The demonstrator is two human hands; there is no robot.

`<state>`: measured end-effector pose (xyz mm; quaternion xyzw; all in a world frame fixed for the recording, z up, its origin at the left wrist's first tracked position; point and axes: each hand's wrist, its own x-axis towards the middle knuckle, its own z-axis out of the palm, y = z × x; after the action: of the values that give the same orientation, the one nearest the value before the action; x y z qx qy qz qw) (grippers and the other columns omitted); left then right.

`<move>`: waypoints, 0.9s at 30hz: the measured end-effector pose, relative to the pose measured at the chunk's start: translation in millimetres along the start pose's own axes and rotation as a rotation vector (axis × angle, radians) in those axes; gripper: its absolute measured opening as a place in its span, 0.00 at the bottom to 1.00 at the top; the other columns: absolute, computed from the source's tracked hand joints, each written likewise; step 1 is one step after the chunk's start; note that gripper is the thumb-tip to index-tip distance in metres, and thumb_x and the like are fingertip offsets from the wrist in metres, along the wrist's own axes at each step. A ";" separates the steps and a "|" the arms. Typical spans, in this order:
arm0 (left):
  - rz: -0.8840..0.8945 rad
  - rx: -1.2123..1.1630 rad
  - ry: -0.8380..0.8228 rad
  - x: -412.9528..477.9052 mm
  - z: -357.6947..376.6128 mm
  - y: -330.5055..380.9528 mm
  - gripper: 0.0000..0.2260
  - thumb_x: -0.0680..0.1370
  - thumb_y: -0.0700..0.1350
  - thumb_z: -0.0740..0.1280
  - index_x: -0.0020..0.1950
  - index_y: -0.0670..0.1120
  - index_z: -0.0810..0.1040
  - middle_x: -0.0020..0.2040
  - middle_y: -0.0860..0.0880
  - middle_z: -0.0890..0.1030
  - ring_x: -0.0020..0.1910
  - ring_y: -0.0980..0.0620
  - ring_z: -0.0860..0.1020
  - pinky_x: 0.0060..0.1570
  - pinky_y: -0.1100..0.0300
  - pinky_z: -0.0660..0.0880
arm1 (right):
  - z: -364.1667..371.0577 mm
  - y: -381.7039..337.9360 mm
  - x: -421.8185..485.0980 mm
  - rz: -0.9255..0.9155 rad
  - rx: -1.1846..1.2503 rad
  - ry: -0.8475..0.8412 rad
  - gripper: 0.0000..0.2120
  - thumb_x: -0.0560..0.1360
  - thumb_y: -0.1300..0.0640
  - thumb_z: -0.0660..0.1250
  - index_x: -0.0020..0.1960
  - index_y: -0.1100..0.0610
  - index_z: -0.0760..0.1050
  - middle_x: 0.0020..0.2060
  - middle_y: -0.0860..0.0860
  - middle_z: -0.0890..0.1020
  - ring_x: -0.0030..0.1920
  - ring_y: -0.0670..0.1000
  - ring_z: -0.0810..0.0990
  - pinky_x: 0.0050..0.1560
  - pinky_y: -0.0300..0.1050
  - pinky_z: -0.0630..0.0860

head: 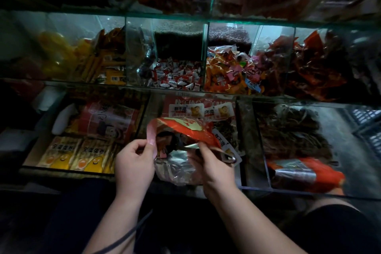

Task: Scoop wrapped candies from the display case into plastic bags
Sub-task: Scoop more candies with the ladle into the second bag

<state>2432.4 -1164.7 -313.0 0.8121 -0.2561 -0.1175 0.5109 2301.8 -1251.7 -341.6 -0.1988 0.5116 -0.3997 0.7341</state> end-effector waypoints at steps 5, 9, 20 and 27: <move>0.014 0.018 0.019 3.6 -5.0 3.3 0.13 0.79 0.46 0.70 0.34 0.54 0.79 0.32 0.58 0.81 0.29 0.57 0.77 0.24 0.69 0.67 | -40.7 -19.3 -23.1 0.027 0.134 0.019 0.11 0.78 0.57 0.72 0.54 0.63 0.77 0.42 0.63 0.87 0.46 0.62 0.88 0.40 0.46 0.85; 0.038 0.098 -0.046 -1.0 -2.3 9.4 0.10 0.80 0.49 0.69 0.39 0.54 0.81 0.34 0.60 0.82 0.34 0.60 0.79 0.24 0.69 0.68 | -53.8 -34.2 -35.7 -0.014 0.118 0.033 0.12 0.80 0.55 0.70 0.56 0.63 0.76 0.42 0.64 0.87 0.47 0.63 0.88 0.41 0.47 0.85; 0.427 0.206 -0.281 -42.3 27.3 34.6 0.11 0.80 0.42 0.68 0.62 0.48 0.81 0.61 0.55 0.77 0.62 0.55 0.74 0.66 0.59 0.71 | -72.2 -62.0 -70.1 -0.122 0.040 0.035 0.04 0.77 0.59 0.72 0.47 0.60 0.80 0.40 0.62 0.87 0.46 0.62 0.88 0.39 0.44 0.84; 0.253 0.414 -0.416 -34.8 42.9 15.6 0.24 0.83 0.60 0.55 0.79 0.55 0.65 0.80 0.52 0.61 0.80 0.51 0.54 0.79 0.50 0.52 | -83.1 -88.2 -105.9 -0.136 0.087 -0.036 0.07 0.74 0.74 0.67 0.49 0.66 0.78 0.36 0.63 0.85 0.43 0.65 0.87 0.40 0.48 0.86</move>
<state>2379.1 -1184.5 -320.9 0.8192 -0.4725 -0.1619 0.2819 2175.7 -1211.3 -250.1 -0.2081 0.4658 -0.4669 0.7223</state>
